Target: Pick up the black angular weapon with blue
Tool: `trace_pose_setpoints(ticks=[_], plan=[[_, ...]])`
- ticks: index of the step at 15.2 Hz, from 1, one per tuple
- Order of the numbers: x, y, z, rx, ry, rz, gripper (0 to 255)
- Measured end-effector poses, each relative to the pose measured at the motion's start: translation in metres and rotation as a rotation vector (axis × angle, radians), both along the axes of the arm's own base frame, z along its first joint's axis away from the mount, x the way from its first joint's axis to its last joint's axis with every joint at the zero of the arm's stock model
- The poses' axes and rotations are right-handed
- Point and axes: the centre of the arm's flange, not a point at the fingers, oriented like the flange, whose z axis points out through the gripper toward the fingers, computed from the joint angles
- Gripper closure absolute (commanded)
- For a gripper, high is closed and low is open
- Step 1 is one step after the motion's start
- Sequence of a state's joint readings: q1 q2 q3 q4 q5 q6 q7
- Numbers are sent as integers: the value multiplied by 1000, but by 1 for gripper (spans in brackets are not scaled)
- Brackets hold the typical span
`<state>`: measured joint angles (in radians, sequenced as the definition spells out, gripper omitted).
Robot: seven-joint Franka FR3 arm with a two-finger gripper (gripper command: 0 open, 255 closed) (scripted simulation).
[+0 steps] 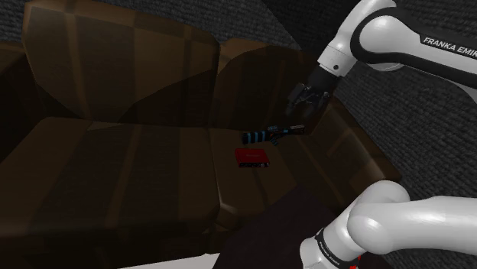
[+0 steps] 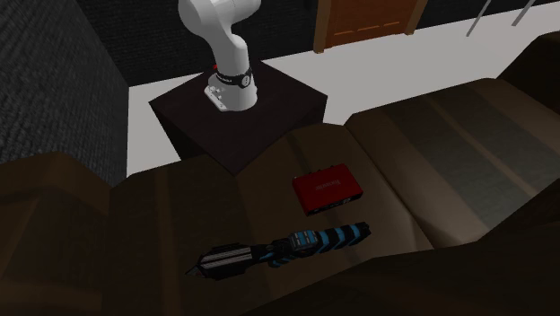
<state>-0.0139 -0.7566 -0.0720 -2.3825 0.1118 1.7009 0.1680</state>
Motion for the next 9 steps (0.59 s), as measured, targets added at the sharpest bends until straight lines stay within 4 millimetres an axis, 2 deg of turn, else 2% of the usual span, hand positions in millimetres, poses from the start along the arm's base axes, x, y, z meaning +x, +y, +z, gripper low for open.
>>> trace_pose_setpoints(ticks=[3, 9], plan=[[-3, -11, -12, -5, -2, 37, 0], [0, -69, -56, -30, -11, 220, 0]])
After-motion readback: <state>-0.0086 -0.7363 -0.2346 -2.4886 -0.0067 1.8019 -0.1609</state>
